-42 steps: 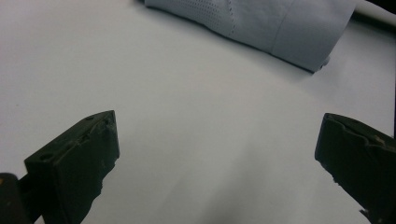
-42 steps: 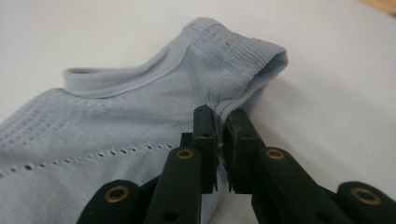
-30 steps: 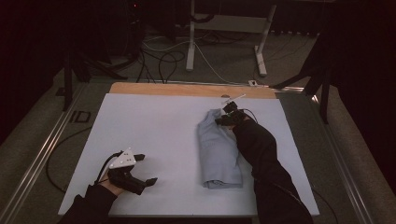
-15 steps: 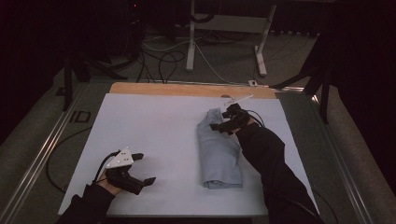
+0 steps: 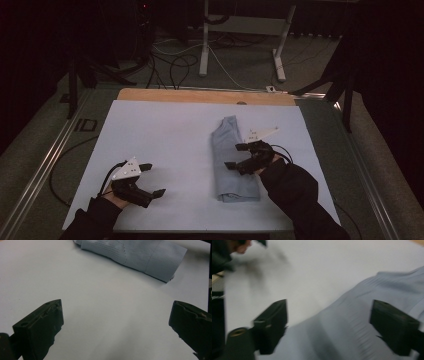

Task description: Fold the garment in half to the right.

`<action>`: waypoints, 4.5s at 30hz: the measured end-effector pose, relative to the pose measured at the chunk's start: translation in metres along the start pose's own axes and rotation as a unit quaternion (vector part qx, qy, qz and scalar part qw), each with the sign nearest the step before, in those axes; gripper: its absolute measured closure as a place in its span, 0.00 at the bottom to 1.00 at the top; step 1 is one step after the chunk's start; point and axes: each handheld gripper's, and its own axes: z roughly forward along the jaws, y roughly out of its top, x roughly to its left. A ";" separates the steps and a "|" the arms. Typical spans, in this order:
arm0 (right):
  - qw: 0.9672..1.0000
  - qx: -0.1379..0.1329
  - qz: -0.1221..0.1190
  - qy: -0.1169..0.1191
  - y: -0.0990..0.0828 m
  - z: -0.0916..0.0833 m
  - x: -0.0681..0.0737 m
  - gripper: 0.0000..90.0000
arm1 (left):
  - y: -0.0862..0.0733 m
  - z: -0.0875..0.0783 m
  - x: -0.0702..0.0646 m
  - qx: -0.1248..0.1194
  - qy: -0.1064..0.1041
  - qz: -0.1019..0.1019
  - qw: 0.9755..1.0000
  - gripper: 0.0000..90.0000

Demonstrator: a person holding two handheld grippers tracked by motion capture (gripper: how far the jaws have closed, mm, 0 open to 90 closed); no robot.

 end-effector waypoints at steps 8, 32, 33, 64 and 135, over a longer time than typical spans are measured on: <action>1.000 -0.006 0.011 -0.007 -0.039 -0.020 0.022 0.19 | 0.000 0.000 0.000 -0.001 0.000 -0.002 1.000 0.01; 0.994 0.069 0.008 -0.088 -0.118 -0.028 0.036 0.72 | 0.000 0.001 0.000 0.000 -0.002 -0.001 1.000 0.01; 0.994 0.069 0.005 -0.088 -0.118 -0.029 0.036 0.78 | 0.000 0.001 0.000 0.000 -0.002 -0.001 1.000 0.01; 0.992 0.085 0.022 -0.093 -0.137 -0.046 0.032 0.95 | -0.001 -0.001 0.002 0.001 0.001 0.002 1.000 0.01; 0.994 0.054 -0.077 0.052 -0.063 0.009 0.043 0.96 | -0.002 -0.005 0.002 -0.005 -0.003 0.002 1.000 0.01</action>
